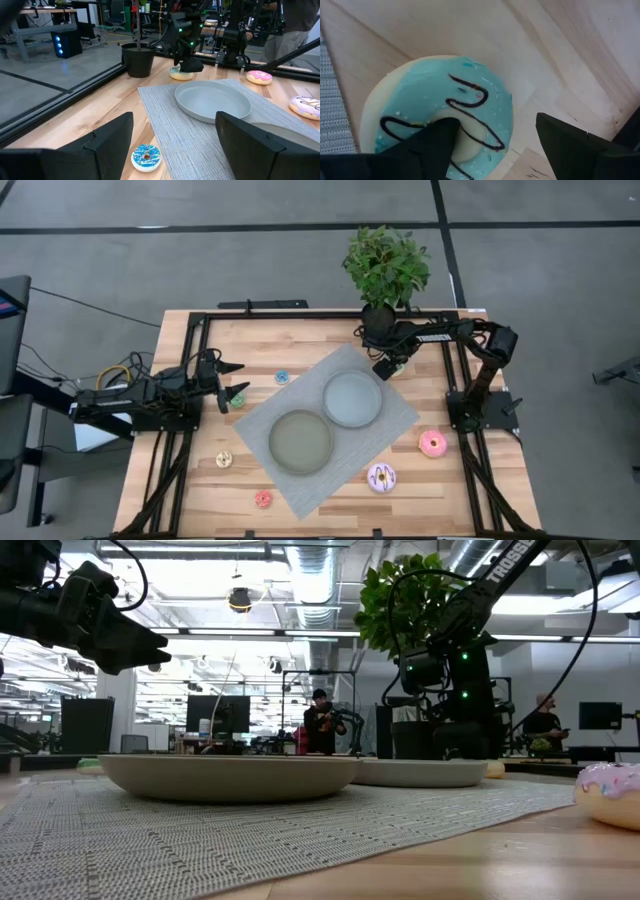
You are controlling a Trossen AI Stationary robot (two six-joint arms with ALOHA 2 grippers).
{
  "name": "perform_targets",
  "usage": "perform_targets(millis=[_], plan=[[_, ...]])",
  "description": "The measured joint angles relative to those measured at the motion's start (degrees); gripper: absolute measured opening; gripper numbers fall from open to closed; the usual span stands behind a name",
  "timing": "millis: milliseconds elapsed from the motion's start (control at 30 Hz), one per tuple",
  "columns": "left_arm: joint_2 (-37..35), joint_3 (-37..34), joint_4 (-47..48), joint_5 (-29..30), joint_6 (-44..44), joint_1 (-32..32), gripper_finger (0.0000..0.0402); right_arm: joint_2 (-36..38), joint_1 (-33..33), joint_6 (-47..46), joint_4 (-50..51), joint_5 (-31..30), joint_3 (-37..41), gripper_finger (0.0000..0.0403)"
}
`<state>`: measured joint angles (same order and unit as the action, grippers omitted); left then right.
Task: Pick & Place donuts
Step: Put the big blue donut on the gray plate
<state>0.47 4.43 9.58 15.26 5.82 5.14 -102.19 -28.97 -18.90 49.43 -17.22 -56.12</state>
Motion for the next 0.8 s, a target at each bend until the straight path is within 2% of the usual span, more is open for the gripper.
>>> perform_targets(millis=[167,567,800], plan=[[0.0,0.0,0.0,-0.01,0.0,0.01,0.0277,-0.35,-0.09,-0.05,-0.25,1.49,0.05,0.0258],[0.02,0.0,0.0,-0.04,0.0,0.01,0.0277,-0.59,-0.38,-0.48,-0.94,4.6,0.15,0.0144],[0.0,0.0,0.0,-0.05,0.0,0.01,0.0277,1.46,-0.31,-0.62,0.01,4.96,0.38,0.0111]])
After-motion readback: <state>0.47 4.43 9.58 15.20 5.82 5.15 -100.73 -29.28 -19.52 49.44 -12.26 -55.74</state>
